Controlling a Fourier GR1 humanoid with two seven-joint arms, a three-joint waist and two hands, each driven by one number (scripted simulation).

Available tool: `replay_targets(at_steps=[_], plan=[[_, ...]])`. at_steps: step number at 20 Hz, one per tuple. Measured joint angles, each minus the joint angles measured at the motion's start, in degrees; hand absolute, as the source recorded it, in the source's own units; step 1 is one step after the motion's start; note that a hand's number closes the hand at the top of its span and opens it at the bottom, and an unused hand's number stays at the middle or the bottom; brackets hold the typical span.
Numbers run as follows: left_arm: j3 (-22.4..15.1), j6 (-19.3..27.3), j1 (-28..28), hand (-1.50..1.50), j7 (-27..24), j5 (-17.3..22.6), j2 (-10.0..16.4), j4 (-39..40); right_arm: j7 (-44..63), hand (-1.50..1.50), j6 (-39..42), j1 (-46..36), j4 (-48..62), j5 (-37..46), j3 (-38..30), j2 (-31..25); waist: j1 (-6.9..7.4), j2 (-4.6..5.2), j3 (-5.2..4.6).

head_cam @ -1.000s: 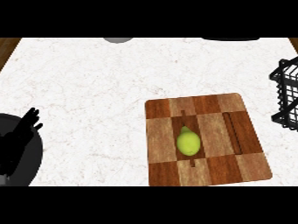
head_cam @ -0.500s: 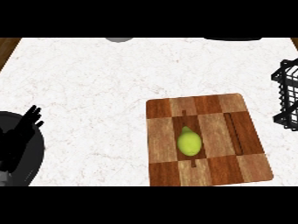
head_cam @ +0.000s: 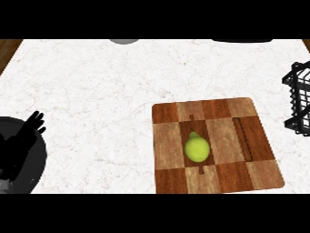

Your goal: Pick the can from the cutting board and place it in the tiered basket

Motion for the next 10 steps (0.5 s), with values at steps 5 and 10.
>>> replay_targets(at_steps=[5,10], plan=[[0.27,-0.4,0.3,0.0,0.43,0.29,0.09,-0.42,0.16,1.5,3.16,-2.14,6.48,1.04,-0.28,-0.62,0.11,0.03,-0.01],[0.84,-0.3,0.15,0.0,0.12,0.27,0.34,0.15,5.36,-1.5,10.53,-3.04,12.25,0.91,-1.55,-0.79,0.05,-0.16,-0.3]])
